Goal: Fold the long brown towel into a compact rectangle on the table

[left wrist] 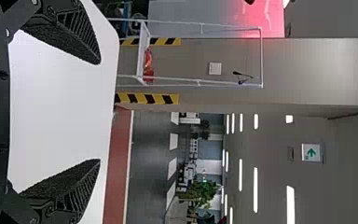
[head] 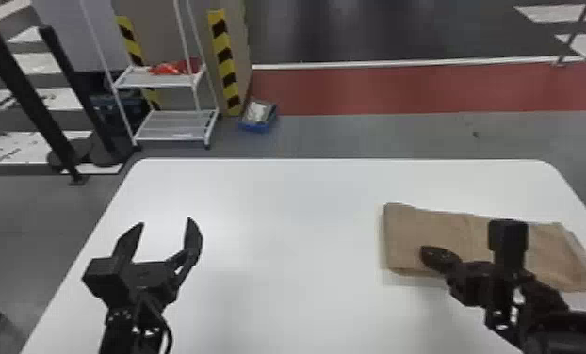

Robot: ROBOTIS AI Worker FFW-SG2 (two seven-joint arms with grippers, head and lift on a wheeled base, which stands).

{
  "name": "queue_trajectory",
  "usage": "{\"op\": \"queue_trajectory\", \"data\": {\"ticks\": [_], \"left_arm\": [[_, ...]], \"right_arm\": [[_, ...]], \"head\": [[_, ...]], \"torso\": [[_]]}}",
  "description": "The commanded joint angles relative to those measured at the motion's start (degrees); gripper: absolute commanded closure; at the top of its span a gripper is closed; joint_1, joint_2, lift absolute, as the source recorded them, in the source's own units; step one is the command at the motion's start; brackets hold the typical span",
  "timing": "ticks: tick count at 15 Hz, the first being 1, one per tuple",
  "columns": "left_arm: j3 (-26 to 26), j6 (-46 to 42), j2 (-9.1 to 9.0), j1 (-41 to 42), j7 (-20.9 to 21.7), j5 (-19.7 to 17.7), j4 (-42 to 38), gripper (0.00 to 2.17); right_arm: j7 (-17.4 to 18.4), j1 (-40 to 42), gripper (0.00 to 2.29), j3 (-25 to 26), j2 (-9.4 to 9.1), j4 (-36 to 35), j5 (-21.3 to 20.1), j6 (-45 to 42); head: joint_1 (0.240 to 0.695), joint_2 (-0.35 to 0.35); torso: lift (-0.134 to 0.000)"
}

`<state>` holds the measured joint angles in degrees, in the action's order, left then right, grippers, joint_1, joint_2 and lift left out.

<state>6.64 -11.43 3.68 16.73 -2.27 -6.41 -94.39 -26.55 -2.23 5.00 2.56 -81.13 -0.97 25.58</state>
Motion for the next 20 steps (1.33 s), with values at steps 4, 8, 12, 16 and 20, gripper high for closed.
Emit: {"op": "queue_trajectory", "data": {"ticks": [4, 8, 12, 16, 20], "left_arm": [[-0.2, -0.2, -0.08, 1.1, 0.9, 0.0, -1.5, 0.14], [-0.5, -0.2, -0.08, 2.0, 0.9, 0.3, -2.1, 0.14], [-0.5, -0.2, -0.08, 2.6, 0.8, 0.4, -3.0, 0.14], [-0.3, -0.2, -0.08, 3.7, 0.8, 0.3, -4.1, 0.14], [-0.7, -0.2, -0.16, 4.1, 0.8, 0.6, -4.5, 0.14]], "right_arm": [[0.5, -0.8, 2.25, -4.6, -0.98, 1.1, 0.4, 3.9], [0.9, -0.8, 2.25, -8.1, -1.86, 1.5, 1.3, 5.0], [3.4, -0.8, 2.25, -13.1, -2.61, 1.4, 1.8, 5.0], [6.2, -1.7, 2.25, -17.6, -2.61, 3.0, 1.8, 4.3], [6.2, -0.4, 2.23, -16.6, -2.61, -1.0, 4.4, 4.8]], "head": [[0.695, 0.154], [0.695, 0.186], [0.695, 0.236], [0.695, 0.273], [0.695, 0.300]], "torso": [[-0.057], [-0.057], [-0.057], [-0.057], [-0.057]]}}
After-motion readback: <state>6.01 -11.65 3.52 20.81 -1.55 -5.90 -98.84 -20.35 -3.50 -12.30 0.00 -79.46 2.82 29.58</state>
